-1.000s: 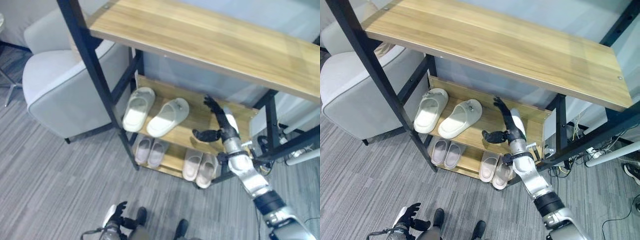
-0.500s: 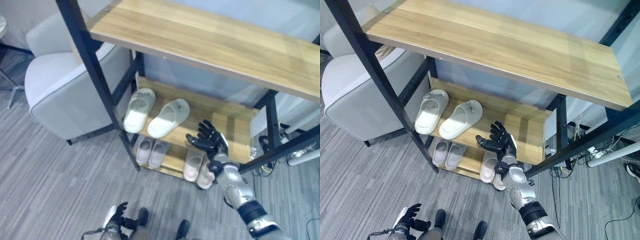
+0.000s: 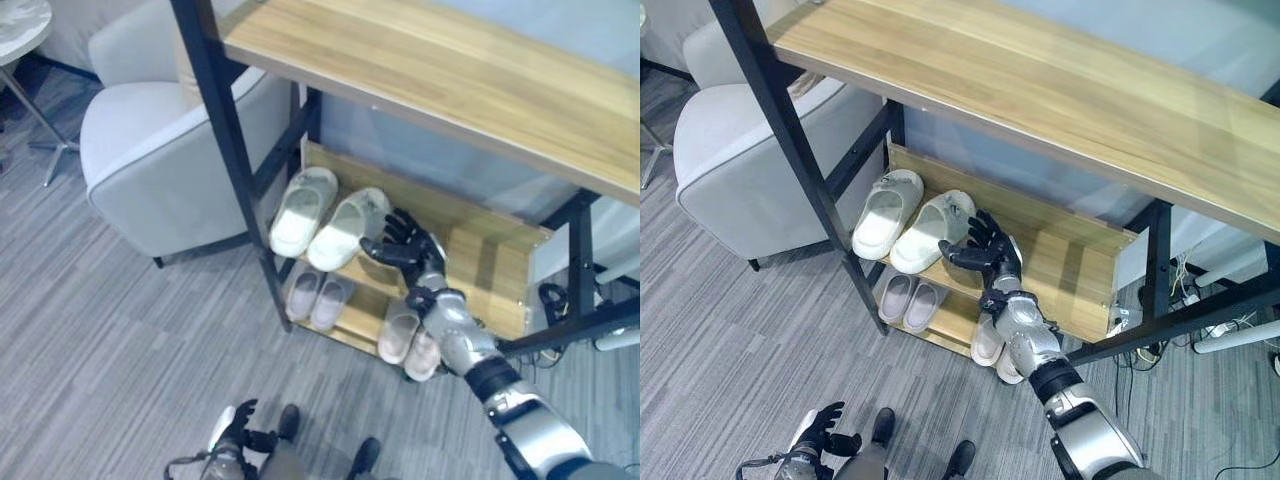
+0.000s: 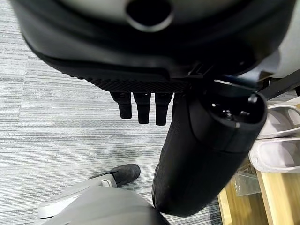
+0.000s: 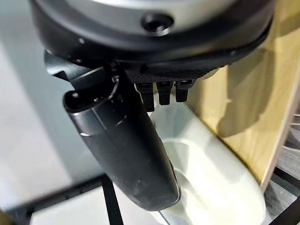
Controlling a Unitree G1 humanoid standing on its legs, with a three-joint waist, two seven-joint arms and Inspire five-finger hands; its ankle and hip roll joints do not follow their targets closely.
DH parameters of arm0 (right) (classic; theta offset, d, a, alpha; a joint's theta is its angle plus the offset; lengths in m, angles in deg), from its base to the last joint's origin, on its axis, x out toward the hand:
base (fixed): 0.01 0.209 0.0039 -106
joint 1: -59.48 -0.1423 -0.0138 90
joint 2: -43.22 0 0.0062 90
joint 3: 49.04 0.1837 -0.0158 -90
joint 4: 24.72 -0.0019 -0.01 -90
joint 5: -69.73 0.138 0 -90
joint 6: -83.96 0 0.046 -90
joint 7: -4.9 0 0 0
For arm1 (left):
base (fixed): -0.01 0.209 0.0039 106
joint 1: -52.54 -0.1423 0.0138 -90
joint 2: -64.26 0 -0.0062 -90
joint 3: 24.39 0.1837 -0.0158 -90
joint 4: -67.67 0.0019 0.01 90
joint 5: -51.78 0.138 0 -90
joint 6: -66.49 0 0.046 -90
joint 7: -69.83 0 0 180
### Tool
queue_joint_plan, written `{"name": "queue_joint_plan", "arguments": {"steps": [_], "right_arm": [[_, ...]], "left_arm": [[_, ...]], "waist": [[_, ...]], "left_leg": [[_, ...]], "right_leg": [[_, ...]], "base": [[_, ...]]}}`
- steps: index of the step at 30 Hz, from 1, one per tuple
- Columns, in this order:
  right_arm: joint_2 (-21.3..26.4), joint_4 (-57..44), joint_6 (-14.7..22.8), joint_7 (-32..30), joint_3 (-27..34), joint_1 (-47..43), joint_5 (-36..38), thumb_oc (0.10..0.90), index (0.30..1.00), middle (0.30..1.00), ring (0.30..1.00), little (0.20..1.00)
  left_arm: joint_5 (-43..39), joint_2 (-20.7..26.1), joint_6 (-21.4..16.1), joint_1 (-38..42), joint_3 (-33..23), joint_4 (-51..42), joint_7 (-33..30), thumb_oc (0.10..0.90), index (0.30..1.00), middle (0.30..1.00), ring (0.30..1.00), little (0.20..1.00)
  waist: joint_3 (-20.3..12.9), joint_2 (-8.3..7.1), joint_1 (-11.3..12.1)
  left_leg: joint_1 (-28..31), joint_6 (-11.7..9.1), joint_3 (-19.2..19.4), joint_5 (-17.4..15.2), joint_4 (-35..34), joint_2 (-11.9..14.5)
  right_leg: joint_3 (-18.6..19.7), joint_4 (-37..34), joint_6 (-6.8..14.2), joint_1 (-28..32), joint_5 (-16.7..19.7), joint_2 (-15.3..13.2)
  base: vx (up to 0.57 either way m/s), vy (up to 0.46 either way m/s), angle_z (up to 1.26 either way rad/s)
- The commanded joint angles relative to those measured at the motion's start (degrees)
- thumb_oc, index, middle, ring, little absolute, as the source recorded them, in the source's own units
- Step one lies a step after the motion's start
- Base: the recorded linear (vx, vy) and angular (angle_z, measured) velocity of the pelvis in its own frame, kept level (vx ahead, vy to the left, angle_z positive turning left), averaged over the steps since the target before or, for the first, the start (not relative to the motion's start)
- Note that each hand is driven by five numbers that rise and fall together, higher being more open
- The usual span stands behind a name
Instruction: Arrange the slippers neatly on the shoe rack.
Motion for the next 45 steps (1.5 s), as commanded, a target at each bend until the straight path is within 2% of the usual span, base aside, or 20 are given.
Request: {"name": "queue_joint_plan", "arguments": {"steps": [1,10,17,22,23,24,30,31,34,37,41,43,45], "right_arm": [[0.97,-1.75,3.98,0.12,1.72,-7.91,-5.62,0.8,0.9,0.9,0.9,0.9],[1.56,-2.18,4.44,-0.26,0.76,-10.0,-8.55,0.8,0.9,0.9,0.9,0.9],[4.01,-11.57,5.0,0.48,0.56,-5.07,-10.54,0.8,0.9,0.9,0.9,0.9],[10.19,-29.41,6.47,3.27,3.29,6.48,-14.65,0.8,0.9,0.9,0.9,0.9],[10.21,-29.46,6.44,3.26,3.31,6.53,-14.66,0.8,0.9,0.9,0.9,0.9],[12.82,-35.25,7.02,5.15,5.0,11.22,-15.47,0.8,0.9,0.9,0.9,0.9],[18.25,-48.35,8.3,10.51,10.07,24.88,-19.39,0.8,0.9,0.9,0.9,0.9],[19.11,-51.12,8.44,11.7,11.34,29.24,-21.38,0.8,0.9,0.9,0.9,0.9],[21.66,-54.17,9.12,12.65,13.09,34.68,-28.44,0.8,0.9,0.9,0.9,0.9],[21.43,-52.21,9.09,13.1,13.37,40.99,-31.93,0.8,0.9,0.9,0.9,0.9],[22.34,-47.91,8.3,12.7,13.11,47.84,-43.45,0.8,0.9,0.9,0.9,0.9],[21.08,-42.13,7.43,11.92,12.22,50.28,-45.66,0.8,0.9,0.9,0.9,0.9],[18.32,-32.15,6.22,9.45,10.22,51.14,-49.55,0.8,0.9,0.9,0.9,0.9]], "left_arm": [[-1.53,-1.24,-1.22,0.74,4.67,3.37,-0.58,0.8,0.9,0.9,0.9,0.9],[-1.71,-1.81,-1.39,1.14,4.5,3.78,-1.29,0.8,0.9,0.9,0.9,0.9],[-1.65,-2.56,-1.09,0.8,3.15,4.19,-1.38,0.8,0.9,0.9,0.9,0.9],[-0.37,-3.22,-0.72,-0.12,1.03,4.02,-0.78,0.8,0.9,0.9,0.9,0.9],[-0.37,-3.22,-0.72,-0.14,1.06,4.01,-0.79,0.8,0.9,0.9,0.9,0.9],[0.32,-3.16,-0.7,-0.43,0.2,4.1,-0.49,0.8,0.9,0.9,0.9,0.9],[2.69,-3.14,-1.04,-1.6,-1.89,4.43,1.37,0.8,0.9,0.9,0.9,0.9],[3.19,-3.37,-1.34,-1.74,-2.08,4.35,1.88,0.8,0.9,0.9,0.9,0.9],[4.04,-3.63,-1.76,-1.71,-2.78,4.3,2.35,0.8,0.9,0.9,0.9,0.9],[4.35,-4.2,-2.13,-1.97,-2.39,4.29,2.88,0.8,0.9,0.9,0.9,0.9],[4.91,-4.81,-2.33,-2.5,-3.02,4.81,3.61,0.8,0.9,0.9,0.9,0.9],[5.26,-5.16,-2.2,-2.55,-2.45,5.02,3.87,0.8,0.9,0.9,0.9,0.9],[5.59,-5.19,-1.99,-2.63,-1.64,5.12,4.19,0.8,0.9,0.9,0.9,0.9]], "waist": [[1.15,-0.98,1.4],[0.76,-0.57,1.07],[0.14,-0.11,-0.38],[-0.93,0.66,-2.73],[-0.95,0.67,-2.7],[-1.4,0.89,-3.57],[-3.16,2.08,-6.72],[-3.76,2.49,-7.57],[-4.41,2.95,-8.92],[-5.0,3.55,-10.13],[-5.57,4.31,-11.5],[-5.72,4.74,-12.17],[-5.7,5.17,-12.71]], "left_leg": [[2.65,-1.44,3.45,-6.43,-0.46,0.83],[3.05,-1.27,3.47,-6.75,-0.46,0.47],[4.01,-1.18,3.99,-7.15,-0.46,0.41],[5.05,-1.21,4.93,-7.59,-0.46,0.65],[5.06,-1.21,4.93,-7.59,-0.46,0.65],[5.44,-1.24,5.13,-7.72,-0.46,0.73],[7.1,-1.34,6.38,-8.01,-0.46,0.94],[7.71,-1.41,6.88,-8.09,-0.46,1.12],[8.44,-1.51,7.48,-8.07,-0.46,1.45],[9.41,-1.58,8.29,-8.13,-0.46,1.76],[10.86,-1.72,9.3,-8.08,-0.46,2.36],[11.33,-1.79,9.67,-7.85,-0.46,2.57],[12.02,-1.88,10.33,-7.63,-0.46,2.88]], "right_leg": [[1.43,0.7,6.77,2.19,-2.96,-5.49],[1.36,0.76,6.67,2.52,-3.04,-5.6],[1.81,0.8,6.68,2.92,-3.04,-5.64],[2.17,0.71,6.81,3.51,-3.19,-5.75],[2.18,0.71,6.81,3.52,-3.19,-5.75],[2.29,0.68,6.89,3.78,-3.28,-5.73],[3.28,0.6,6.99,4.68,-3.61,-5.44],[3.74,0.58,6.97,5.02,-3.7,-5.29],[4.33,0.49,6.97,5.38,-3.9,-4.9],[5.29,0.5,6.9,5.82,-4.02,-4.5],[6.45,0.51,6.71,6.56,-4.37,-3.94],[6.9,0.53,6.6,6.79,-4.46,-3.67],[7.57,0.46,6.5,7.1,-4.54,-3.4]], "base": [[0.0,0.0,0.0],[0.0,0.0,0.0],[0.0,0.0,0.0],[0.0,-0.002,0.01],[0.0,-0.024,-0.07],[0.0,-0.023,-0.08],[0.0,-0.02,-0.14],[-0.01,-0.035,-0.23],[-0.01,-0.032,-0.22],[-0.02,-0.028,-0.13],[-0.03,-0.039,-0.22],[-0.04,-0.042,-0.25],[-0.04,-0.04,-0.21]]}}
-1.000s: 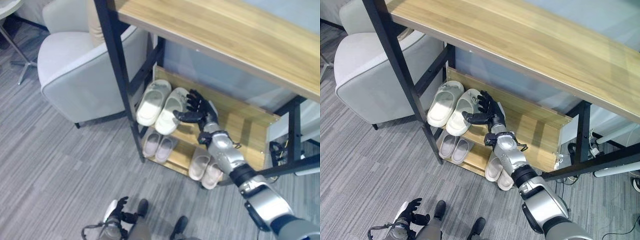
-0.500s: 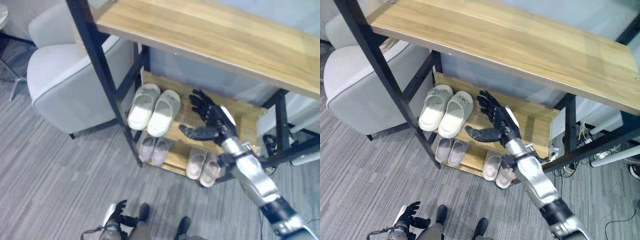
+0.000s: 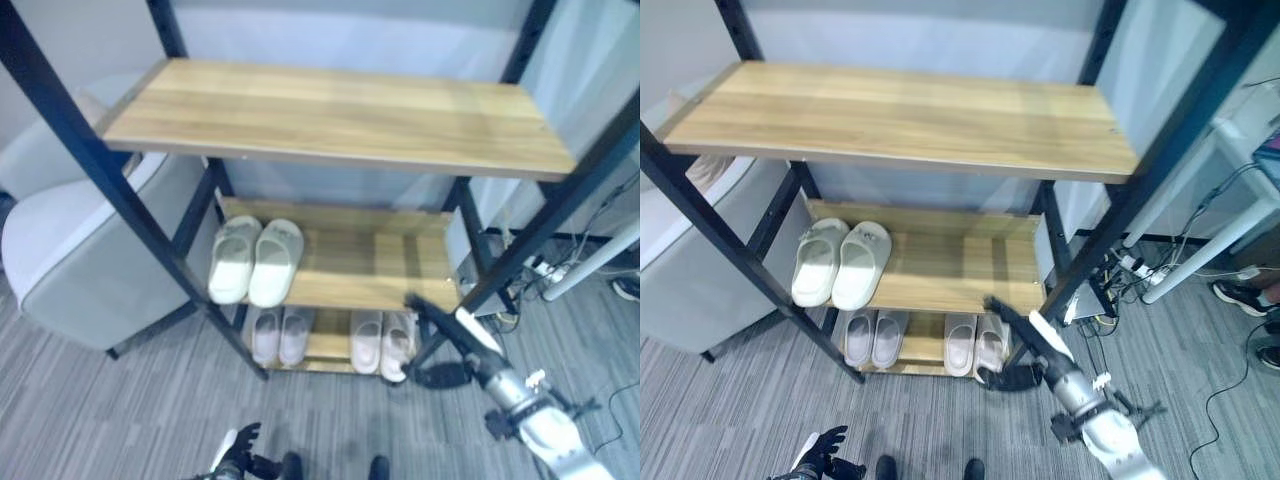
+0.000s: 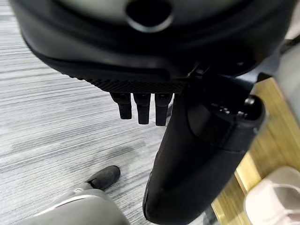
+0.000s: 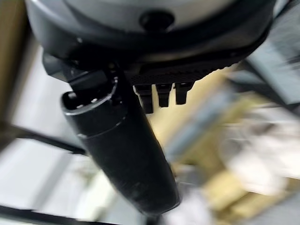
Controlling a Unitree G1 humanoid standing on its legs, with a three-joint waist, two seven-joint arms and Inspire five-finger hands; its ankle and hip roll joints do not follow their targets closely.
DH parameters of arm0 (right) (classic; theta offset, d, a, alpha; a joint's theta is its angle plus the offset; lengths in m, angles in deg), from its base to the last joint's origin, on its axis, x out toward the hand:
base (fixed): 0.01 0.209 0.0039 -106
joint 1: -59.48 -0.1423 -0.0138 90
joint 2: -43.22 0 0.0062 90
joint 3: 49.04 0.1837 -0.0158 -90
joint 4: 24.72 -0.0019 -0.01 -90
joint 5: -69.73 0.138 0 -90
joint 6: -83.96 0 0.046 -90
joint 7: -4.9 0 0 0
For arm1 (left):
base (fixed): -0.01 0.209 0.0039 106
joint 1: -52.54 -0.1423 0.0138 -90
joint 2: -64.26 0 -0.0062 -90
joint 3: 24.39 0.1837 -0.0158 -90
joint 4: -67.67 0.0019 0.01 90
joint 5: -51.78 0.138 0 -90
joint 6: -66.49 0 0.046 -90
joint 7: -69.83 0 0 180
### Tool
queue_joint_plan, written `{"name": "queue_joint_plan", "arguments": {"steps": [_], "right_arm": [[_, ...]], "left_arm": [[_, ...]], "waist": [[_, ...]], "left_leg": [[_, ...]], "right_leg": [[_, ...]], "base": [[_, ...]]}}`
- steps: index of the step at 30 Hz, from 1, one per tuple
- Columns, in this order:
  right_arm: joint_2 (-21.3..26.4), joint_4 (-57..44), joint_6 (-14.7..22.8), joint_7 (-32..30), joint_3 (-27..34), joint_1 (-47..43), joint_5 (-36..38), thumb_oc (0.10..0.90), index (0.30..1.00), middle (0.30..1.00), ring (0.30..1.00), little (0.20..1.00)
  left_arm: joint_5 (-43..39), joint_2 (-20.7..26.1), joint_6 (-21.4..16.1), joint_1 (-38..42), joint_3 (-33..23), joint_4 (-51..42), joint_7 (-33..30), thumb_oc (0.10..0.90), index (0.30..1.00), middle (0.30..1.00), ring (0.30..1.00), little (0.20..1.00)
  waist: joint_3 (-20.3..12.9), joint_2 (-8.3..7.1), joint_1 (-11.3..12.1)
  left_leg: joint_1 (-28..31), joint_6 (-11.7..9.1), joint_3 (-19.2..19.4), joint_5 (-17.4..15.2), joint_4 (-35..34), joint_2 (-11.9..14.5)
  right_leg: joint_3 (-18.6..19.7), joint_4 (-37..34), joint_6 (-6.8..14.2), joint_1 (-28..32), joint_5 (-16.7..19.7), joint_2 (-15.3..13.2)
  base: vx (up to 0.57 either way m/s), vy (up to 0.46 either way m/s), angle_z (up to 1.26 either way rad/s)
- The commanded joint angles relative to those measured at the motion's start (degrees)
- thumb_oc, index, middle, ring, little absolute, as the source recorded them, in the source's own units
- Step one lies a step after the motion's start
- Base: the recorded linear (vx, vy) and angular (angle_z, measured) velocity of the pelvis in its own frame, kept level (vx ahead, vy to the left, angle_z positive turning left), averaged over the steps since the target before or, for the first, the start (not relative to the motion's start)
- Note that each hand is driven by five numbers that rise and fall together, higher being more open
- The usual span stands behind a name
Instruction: Arrange the slippers neatly on the shoe rack.
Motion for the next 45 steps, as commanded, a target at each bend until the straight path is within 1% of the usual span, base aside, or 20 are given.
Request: {"name": "queue_joint_plan", "arguments": {"steps": [1,4,10,13,18,25,26,27,28,29,30,31,32,33,35,38,40,43,44,45], "right_arm": [[-0.97,2.03,1.76,-4.55,-1.65,-3.46,-5.09,0.8,0.9,0.9,0.9,0.9],[-2.78,8.62,1.27,-6.6,-3.07,-4.42,-7.61,0.8,0.9,0.9,0.9,0.9],[-10.0,34.06,-1.34,-11.96,-6.32,-7.94,-9.93,0.8,0.9,0.9,0.9,0.9],[-11.95,40.09,-1.72,-12.99,-6.55,-9.11,-9.16,0.8,0.9,0.9,0.9,0.9],[-13.49,45.07,-2.21,-13.48,-6.6,-10.16,-8.07,0.8,0.9,0.9,0.9,0.9],[-15.37,52.97,-3.36,-13.94,-7.77,-12.9,-6.76,0.8,0.9,0.9,0.9,0.9],[-14.98,53.96,-3.56,-14.2,-7.76,-13.99,-6.52,0.8,0.9,0.9,0.9,0.9],[-15.01,54.01,-3.56,-14.2,-7.73,-14.1,-6.51,0.8,0.9,0.9,0.9,0.9],[-14.73,54.72,-3.7,-14.37,-7.62,-14.82,-6.3,0.8,0.9,0.9,0.9,0.9],[-14.61,56.15,-3.96,-14.45,-7.59,-15.53,-6.62,0.8,0.9,0.9,0.9,0.9],[-14.65,57.1,-4.07,-14.42,-7.47,-15.83,-6.9,0.8,0.9,0.9,0.9,0.9],[-14.67,57.18,-4.04,-14.44,-7.48,-15.89,-6.91,0.8,0.9,0.9,0.9,0.9],[-14.61,58.24,-4.35,-14.37,-7.23,-16.23,-7.64,0.8,0.9,0.9,0.9,0.9],[-14.62,58.63,-4.53,-14.21,-7.26,-16.43,-8.11,0.8,0.9,0.9,0.9,0.9],[-14.53,59.33,-4.72,-14.32,-6.99,-16.55,-8.37,0.8,0.9,0.9,0.9,0.9],[-14.89,60.32,-5.36,-14.08,-6.56,-16.7,-8.98,0.8,0.9,0.9,0.9,0.9],[-15.03,59.9,-5.79,-14.38,-6.53,-17.35,-9.13,0.8,0.9,0.9,0.9,0.9],[-15.38,59.44,-6.17,-14.73,-6.84,-18.86,-9.96,0.8,0.9,0.9,0.9,0.9],[-15.79,59.36,-6.2,-14.52,-7.0,-19.44,-9.4,0.8,0.9,0.9,0.9,0.9],[-15.82,59.38,-6.2,-14.52,-7.0,-19.47,-9.39,0.8,0.9,0.9,0.9,0.9]], "left_arm": [[2.29,-2.49,-1.87,2.9,2.59,3.77,0.42,0.8,0.9,0.9,0.9,0.9],[2.35,-2.33,-1.84,2.82,2.96,3.52,0.31,0.8,0.9,0.9,0.9,0.9],[3.2,-1.94,-1.64,3.18,5.35,3.75,-0.11,0.8,0.9,0.9,0.9,0.9],[3.39,-1.69,-1.61,3.37,5.96,4.02,-0.13,0.8,0.9,0.9,0.9,0.9],[3.3,-1.22,-1.57,4.03,6.22,3.96,-0.32,0.8,0.9,0.9,0.9,0.9],[2.7,-0.12,-1.56,4.96,6.26,3.72,-0.55,0.8,0.9,0.9,0.9,0.9],[2.52,-0.24,-1.56,5.26,6.55,3.81,-0.59,0.8,0.9,0.9,0.9,0.9],[2.51,-0.23,-1.56,5.37,6.54,3.84,-0.58,0.8,0.9,0.9,0.9,0.9],[2.34,-0.35,-1.49,6.08,6.75,3.98,-0.46,0.8,0.9,0.9,0.9,0.9],[2.33,-0.64,-1.43,6.61,6.73,4.32,-0.26,0.8,0.9,0.9,0.9,0.9],[2.3,-0.85,-1.39,6.7,6.58,4.6,-0.23,0.8,0.9,0.9,0.9,0.9],[2.3,-0.86,-1.41,6.73,6.56,4.63,-0.23,0.8,0.9,0.9,0.9,0.9],[2.4,-1.14,-1.41,6.83,6.33,5.09,-0.3,0.8,0.9,0.9,0.9,0.9],[2.33,-1.32,-1.48,6.86,6.24,5.17,-0.38,0.8,0.9,0.9,0.9,0.9],[2.24,-1.59,-1.54,7.09,6.46,5.01,-0.44,0.8,0.9,0.9,0.9,0.9],[2.56,-1.52,-1.51,7.66,6.68,5.11,-0.04,0.8,0.9,0.9,0.9,0.9],[2.24,-0.61,-1.77,8.59,7.14,4.64,0.28,0.8,0.9,0.9,0.9,0.9],[2.91,0.55,-1.5,9.51,7.23,5.07,0.37,0.8,0.9,0.9,0.9,0.9],[3.24,1.95,-1.31,10.42,7.44,5.14,0.27,0.8,0.9,0.9,0.9,0.9],[3.24,1.98,-1.31,10.43,7.43,5.14,0.28,0.8,0.9,0.9,0.9,0.9]], "waist": [[-1.73,0.65,0.1],[-1.78,0.85,0.07],[-1.69,1.51,0.4],[-1.46,1.48,0.54],[-0.9,1.62,0.64],[0.26,2.22,1.81],[1.99,1.69,2.39],[2.06,1.66,2.3],[3.19,0.83,2.45],[3.78,-0.44,2.32],[3.68,-0.76,2.16],[3.74,-0.7,2.14],[3.46,-1.22,1.88],[3.23,-1.23,1.73],[3.05,-0.7,1.51],[2.83,-0.63,1.01],[3.85,-1.5,0.82],[5.91,-2.05,0.62],[6.59,-2.15,0.49],[6.58,-2.23,0.66]], "left_leg": [[1.62,-2.4,2.31,-4.74,-0.17,2.8],[2.07,-2.42,2.64,-4.74,-0.17,2.99],[2.87,-2.51,2.72,-4.29,-0.17,3.5],[2.73,-2.61,2.36,-4.03,-0.17,3.66],[2.01,-2.82,1.69,-3.31,-0.17,3.9],[-0.08,-3.16,0.06,-1.1,-0.17,4.97],[-2.25,-3.22,-1.24,-0.6,3.43,5.07],[-2.59,-3.21,-1.39,-0.82,3.95,5.05],[-4.85,-3.39,-2.44,-2.73,8.15,4.47],[-5.36,-3.22,-3.34,-6.61,12.79,2.34],[-4.83,-2.94,-3.77,-8.3,14.04,1.43],[-4.92,-2.9,-3.81,-8.56,14.37,1.48],[-4.01,-2.6,-4.69,-11.43,16.99,0.2],[-3.04,-2.39,-5.88,-12.81,16.56,-0.67],[-1.17,-1.71,-7.17,-13.29,13.69,-1.58],[1.01,-0.94,-6.46,-13.17,10.38,-1.81],[0.31,-0.01,-7.51,-12.93,9.69,-3.12],[-0.53,1.4,-7.46,-12.53,9.46,-3.74],[-2.33,2.48,-7.76,-11.54,9.84,-4.22],[-2.37,2.49,-7.59,-11.69,9.98,-4.23]], "right_leg": [[-0.33,0.69,5.0,0.99,-4.28,-2.58],[0.12,0.6,4.95,1.2,-4.32,-2.37],[0.83,0.24,4.47,2.11,-4.75,-1.62],[0.76,0.24,4.33,2.2,-5.0,-1.39],[0.8,0.24,4.0,2.18,-5.22,-0.97],[2.62,0.24,3.24,0.86,-6.43,0.67],[2.95,0.24,2.96,1.12,-6.33,0.38],[2.85,0.24,2.96,1.09,-6.31,0.35],[2.74,0.24,2.69,0.48,-5.76,-0.38],[2.14,0.24,2.38,-0.79,-4.55,-1.46],[2.03,0.24,2.36,-1.2,-4.05,-1.79],[2.01,0.24,2.4,-1.12,-4.09,-1.76],[2.03,0.24,2.52,-1.65,-3.5,-2.12],[2.4,0.24,2.69,-2.14,-3.19,-2.08],[2.61,0.24,3.08,-2.57,-2.46,-1.86],[2.92,0.78,3.7,-3.5,-1.16,-2.48],[4.25,2.31,4.63,-6.01,0.26,-3.84],[7.2,7.68,5.89,-10.34,0.44,-4.92],[11.38,11.78,5.89,-10.99,-2.11,-3.22],[11.59,12.15,5.88,-11.23,-2.35,-3.23]], "base": [[-0.02,-0.027,-0.2],[-0.01,-0.021,-0.2],[-0.02,-0.027,-0.04],[-0.02,-0.019,0.01],[-0.03,-0.021,0.03],[-0.1,-0.063,0.1],[-0.14,-0.041,0.03],[-0.23,-0.056,0.06],[-0.26,-0.039,0.22],[-0.28,-0.029,0.24],[-0.16,-0.003,0.25],[-0.06,0.056,0.14],[-0.03,0.074,0.11],[-0.02,0.113,0.01],[0.01,0.129,-0.16],[-0.01,0.135,-0.13],[-0.11,0.165,-0.04],[-0.19,0.141,-0.2],[-0.23,0.119,-0.28],[-0.22,0.124,-0.2]]}}
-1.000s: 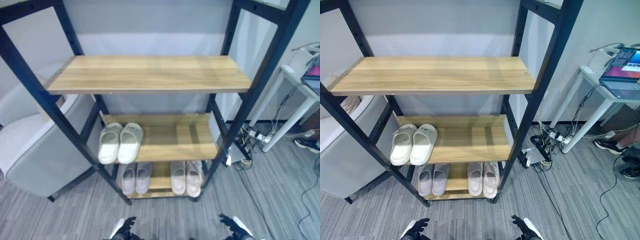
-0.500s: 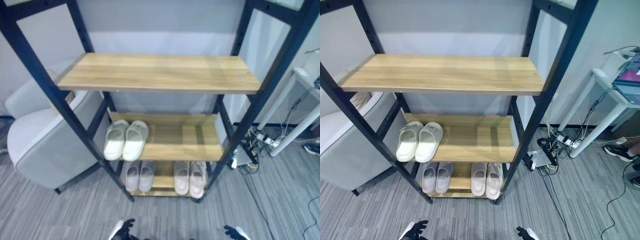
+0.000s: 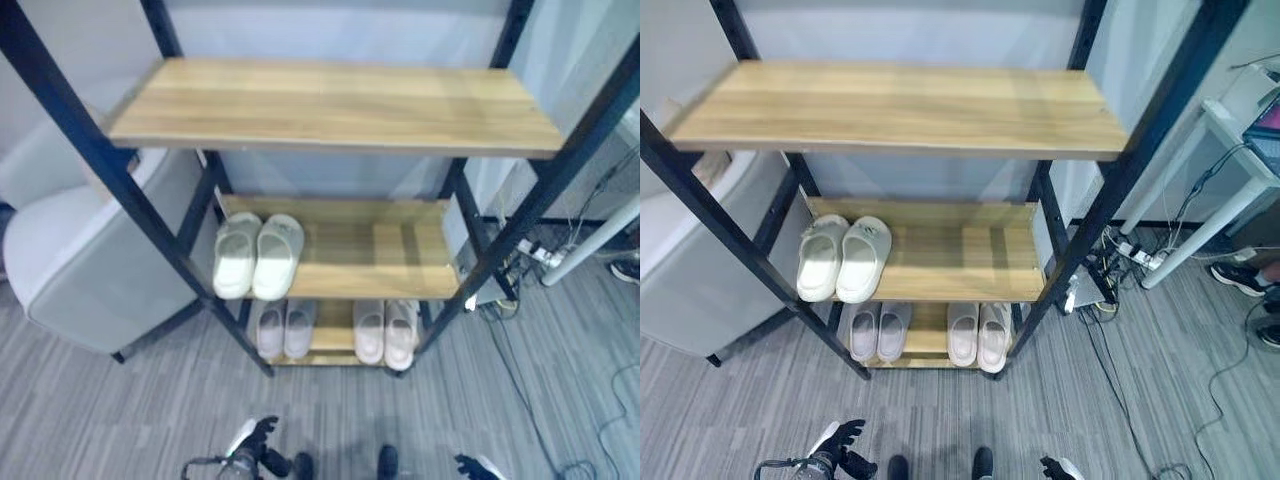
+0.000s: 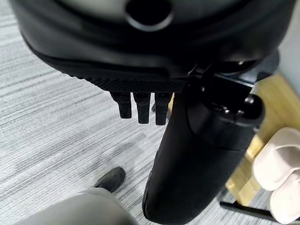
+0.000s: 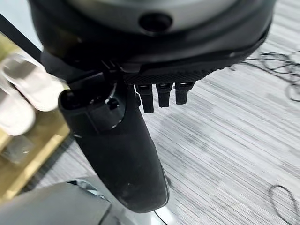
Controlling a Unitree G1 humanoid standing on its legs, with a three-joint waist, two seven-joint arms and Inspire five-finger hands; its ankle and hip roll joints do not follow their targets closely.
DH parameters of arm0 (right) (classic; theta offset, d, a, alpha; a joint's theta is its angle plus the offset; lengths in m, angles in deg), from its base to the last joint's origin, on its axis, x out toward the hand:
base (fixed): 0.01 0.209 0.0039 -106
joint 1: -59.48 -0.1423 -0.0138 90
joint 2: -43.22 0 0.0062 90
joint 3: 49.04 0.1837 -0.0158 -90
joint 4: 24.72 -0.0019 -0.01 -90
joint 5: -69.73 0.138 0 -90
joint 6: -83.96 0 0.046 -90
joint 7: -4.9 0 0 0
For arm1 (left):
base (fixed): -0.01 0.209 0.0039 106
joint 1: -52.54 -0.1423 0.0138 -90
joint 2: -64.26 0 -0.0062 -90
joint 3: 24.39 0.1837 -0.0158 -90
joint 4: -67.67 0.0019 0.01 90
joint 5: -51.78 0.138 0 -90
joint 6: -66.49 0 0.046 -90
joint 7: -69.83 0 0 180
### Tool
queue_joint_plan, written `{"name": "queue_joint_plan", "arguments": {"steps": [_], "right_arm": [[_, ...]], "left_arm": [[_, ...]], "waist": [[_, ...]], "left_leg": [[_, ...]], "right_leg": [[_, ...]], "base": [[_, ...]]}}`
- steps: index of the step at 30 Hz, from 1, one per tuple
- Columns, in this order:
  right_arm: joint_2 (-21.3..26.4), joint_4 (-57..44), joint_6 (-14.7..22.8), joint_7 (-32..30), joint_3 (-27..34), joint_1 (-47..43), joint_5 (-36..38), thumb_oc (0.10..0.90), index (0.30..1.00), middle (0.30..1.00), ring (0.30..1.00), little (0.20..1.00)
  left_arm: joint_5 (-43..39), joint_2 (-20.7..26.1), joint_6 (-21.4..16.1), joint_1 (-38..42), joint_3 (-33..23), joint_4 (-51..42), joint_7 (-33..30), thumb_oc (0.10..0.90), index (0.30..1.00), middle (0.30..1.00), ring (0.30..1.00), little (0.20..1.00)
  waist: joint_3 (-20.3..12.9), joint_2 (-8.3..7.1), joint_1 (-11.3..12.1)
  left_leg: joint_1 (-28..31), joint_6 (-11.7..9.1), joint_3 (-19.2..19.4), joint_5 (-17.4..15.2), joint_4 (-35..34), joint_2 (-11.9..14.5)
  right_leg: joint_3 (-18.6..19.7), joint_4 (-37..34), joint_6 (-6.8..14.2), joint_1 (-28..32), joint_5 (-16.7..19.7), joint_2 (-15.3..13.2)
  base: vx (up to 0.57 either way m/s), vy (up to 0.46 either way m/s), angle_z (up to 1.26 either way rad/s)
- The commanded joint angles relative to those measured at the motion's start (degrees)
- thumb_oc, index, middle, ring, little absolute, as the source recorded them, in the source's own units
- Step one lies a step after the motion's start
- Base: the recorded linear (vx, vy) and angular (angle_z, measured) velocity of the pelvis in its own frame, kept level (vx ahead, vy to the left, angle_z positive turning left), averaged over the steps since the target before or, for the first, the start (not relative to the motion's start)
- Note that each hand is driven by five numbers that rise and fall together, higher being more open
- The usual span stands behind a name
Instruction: Arrange the slippers neatly on the shoe rack.
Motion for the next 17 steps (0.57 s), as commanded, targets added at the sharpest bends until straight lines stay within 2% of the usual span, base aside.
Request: {"name": "queue_joint_plan", "arguments": {"steps": [1,3,7,8,17], "right_arm": [[1.99,-1.5,0.52,-1.46,-0.48,-3.13,0.28,0.8,0.9,0.9,0.9,0.9],[1.83,-1.11,0.9,-1.2,-0.7,-2.1,0.34,0.8,0.9,0.9,0.9,0.9],[1.06,0.2,0.74,-0.88,-0.52,-0.57,-0.35,0.8,0.9,0.9,0.9,0.9],[1.2,0.3,0.69,-0.93,-0.97,-0.51,-0.75,0.8,0.9,0.9,0.9,0.9],[1.0,2.03,0.03,-0.98,-2.01,0.55,-2.24,0.8,0.9,0.9,0.9,0.9]], "left_arm": [[1.48,1.05,-1.33,1.55,0.14,-0.01,-0.24,0.8,0.9,0.9,0.9,0.9],[0.89,1.94,-1.36,0.92,-0.71,-0.09,-0.15,0.8,0.9,0.9,0.9,0.9],[1.63,2.43,-1.65,-0.64,-1.69,0.25,0.06,0.8,0.9,0.9,0.9,0.9],[1.47,2.09,-1.6,-0.92,-2.18,0.33,-0.01,0.8,0.9,0.9,0.9,0.9],[1.69,0.08,-1.66,-1.38,-0.6,-0.43,1.56,0.8,0.9,0.9,0.9,0.9]], "waist": [[-0.31,0.42,0.78],[-1.45,0.76,1.82],[-4.43,-0.56,3.78],[-5.22,-0.41,3.77],[-6.45,0.39,2.91]], "left_leg": [[-0.96,-1.09,-5.18,-8.56,5.12,0.78],[-1.26,-0.55,-4.88,-7.08,3.52,0.81],[-0.32,-1.35,-3.61,-4.98,-1.09,0.67],[-0.03,-2.05,-2.92,-4.08,-2.18,1.09],[2.66,-2.83,-2.97,-3.24,-3.88,2.2]], "right_leg": [[7.95,7.42,3.44,-5.22,-4.79,1.96],[7.45,9.84,2.23,-2.76,-7.54,3.39],[4.22,3.2,1.82,3.12,-9.23,3.68],[4.69,-0.27,1.8,4.32,-9.02,4.5],[4.39,-4.72,0.95,7.39,-7.92,5.77]], "base": [[-0.09,0.063,-0.04],[-0.11,0.064,0.15],[-0.02,-0.04,0.07],[0.0,-0.046,-0.02],[0.0,-0.036,-0.02]]}}
